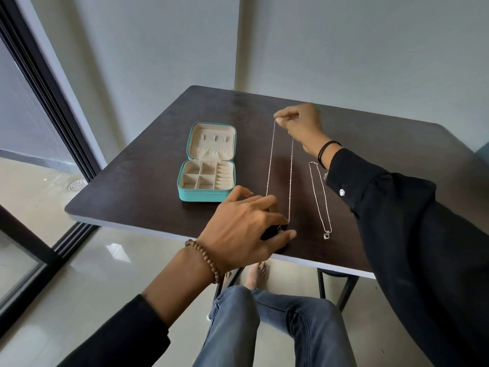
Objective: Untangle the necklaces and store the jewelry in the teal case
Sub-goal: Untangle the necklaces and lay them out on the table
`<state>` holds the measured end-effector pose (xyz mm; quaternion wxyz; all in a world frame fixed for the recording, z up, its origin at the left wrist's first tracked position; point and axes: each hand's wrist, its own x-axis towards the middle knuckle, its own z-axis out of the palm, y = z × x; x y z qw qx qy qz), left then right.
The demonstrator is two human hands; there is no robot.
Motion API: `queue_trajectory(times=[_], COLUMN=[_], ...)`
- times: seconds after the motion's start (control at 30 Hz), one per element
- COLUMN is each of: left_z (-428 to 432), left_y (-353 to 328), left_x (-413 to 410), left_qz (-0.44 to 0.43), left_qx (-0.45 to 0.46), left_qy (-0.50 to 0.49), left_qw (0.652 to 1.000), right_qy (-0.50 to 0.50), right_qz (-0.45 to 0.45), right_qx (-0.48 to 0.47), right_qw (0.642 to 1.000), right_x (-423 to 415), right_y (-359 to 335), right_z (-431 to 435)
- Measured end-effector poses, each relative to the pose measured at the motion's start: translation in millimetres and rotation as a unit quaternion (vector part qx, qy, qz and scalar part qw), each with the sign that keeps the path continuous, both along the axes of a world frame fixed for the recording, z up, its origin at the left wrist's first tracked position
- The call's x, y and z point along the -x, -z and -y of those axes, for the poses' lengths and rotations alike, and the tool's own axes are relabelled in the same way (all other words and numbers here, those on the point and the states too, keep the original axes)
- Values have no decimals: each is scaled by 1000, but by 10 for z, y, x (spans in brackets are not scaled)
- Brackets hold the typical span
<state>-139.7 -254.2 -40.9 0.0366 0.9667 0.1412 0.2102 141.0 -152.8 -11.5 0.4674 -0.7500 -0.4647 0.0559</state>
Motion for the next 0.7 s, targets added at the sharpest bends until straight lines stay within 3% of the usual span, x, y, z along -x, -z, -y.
queue_trajectory(times=[0.2,0.47,0.7], left_z=[-46,-119,-151], left_y=[-20,-69,-67], left_x=[-47,-76,-109], left_qz=[19,4,-6], left_qx=[50,64,47], left_qy=[11,33,30], left_qw=[999,997,998], right_qy=[15,19,2], right_qz=[49,-15,102], right_qx=[36,67,133], right_qw=[998,997,986], right_x=[-48,-27,9], right_y=[150,222,186], right_z=[-11,41,36])
